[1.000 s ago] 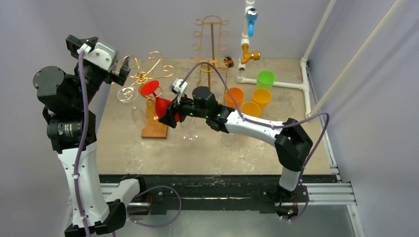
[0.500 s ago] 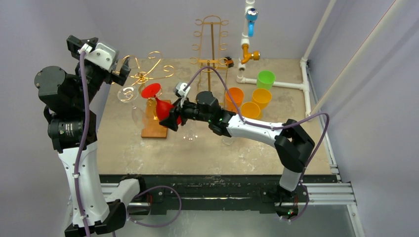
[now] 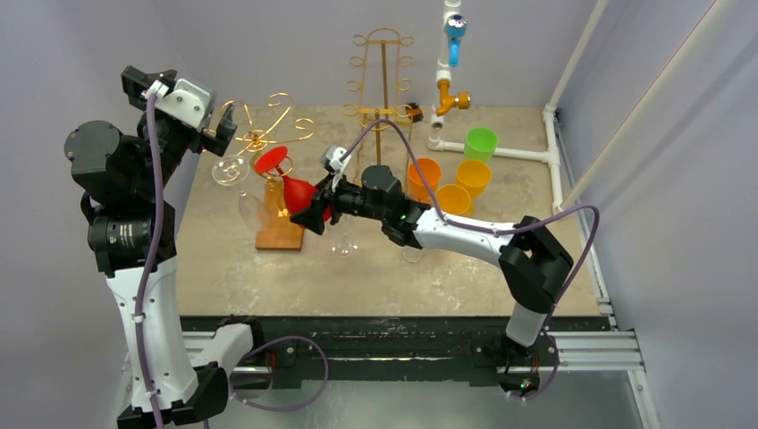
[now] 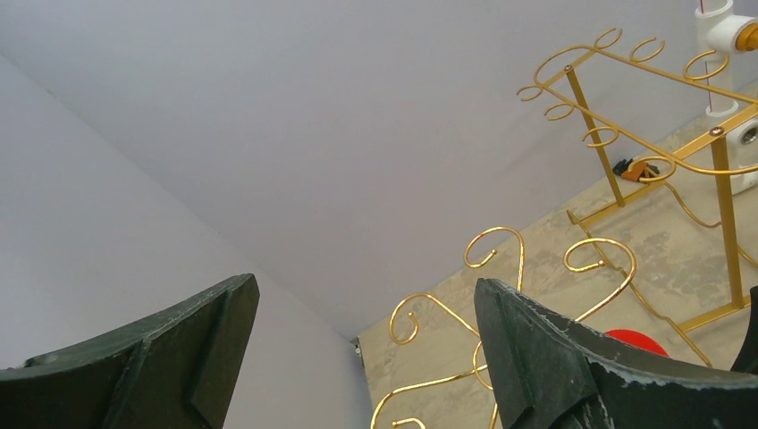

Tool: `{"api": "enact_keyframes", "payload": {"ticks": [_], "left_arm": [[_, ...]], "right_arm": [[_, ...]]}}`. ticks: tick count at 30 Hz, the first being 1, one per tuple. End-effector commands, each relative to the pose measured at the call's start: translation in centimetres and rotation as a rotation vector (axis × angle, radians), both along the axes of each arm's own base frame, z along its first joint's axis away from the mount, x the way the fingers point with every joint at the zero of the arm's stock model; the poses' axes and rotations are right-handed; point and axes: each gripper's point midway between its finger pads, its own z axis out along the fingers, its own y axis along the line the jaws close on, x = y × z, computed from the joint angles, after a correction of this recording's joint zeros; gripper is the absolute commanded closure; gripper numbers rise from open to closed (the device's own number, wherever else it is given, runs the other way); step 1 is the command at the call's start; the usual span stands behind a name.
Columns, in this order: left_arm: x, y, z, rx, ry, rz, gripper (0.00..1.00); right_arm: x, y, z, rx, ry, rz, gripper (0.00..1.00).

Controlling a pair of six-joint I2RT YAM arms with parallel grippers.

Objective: Place the wine glass upside down on the wine glass rack
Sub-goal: Turn the wine glass upside down at the wine rack.

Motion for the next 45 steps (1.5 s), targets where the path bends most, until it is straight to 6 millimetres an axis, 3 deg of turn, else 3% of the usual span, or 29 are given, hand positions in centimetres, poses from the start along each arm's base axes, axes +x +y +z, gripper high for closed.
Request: {"api": "enact_keyframes", "payload": {"ticks": [1,8,25,45], "left_arm": [[-0.2,0.4,0.7,0.004,-0.032,0.023,0.0],[0.1,0.6,0.5,0.007,-0.029,0.033,0.0],[0.3,0.9,0.5,0.014,-0.033,0.049,0.0],[0.6,1.2,0.0,0.018,-0.025,0.065,0.0]], "right_arm": [[0.8,-0.2,4.2,0.074,-0.092,-0.022,0.39],[0.4,-0.7,5.5,0.193,-0.23,-0.021,0.42],[0.3,1.3,3.9,0.176,-0.248,-0.004,0.43],[0.8,-1.1,4.4,0.368,-0.179,-0.168,0.44]]}}
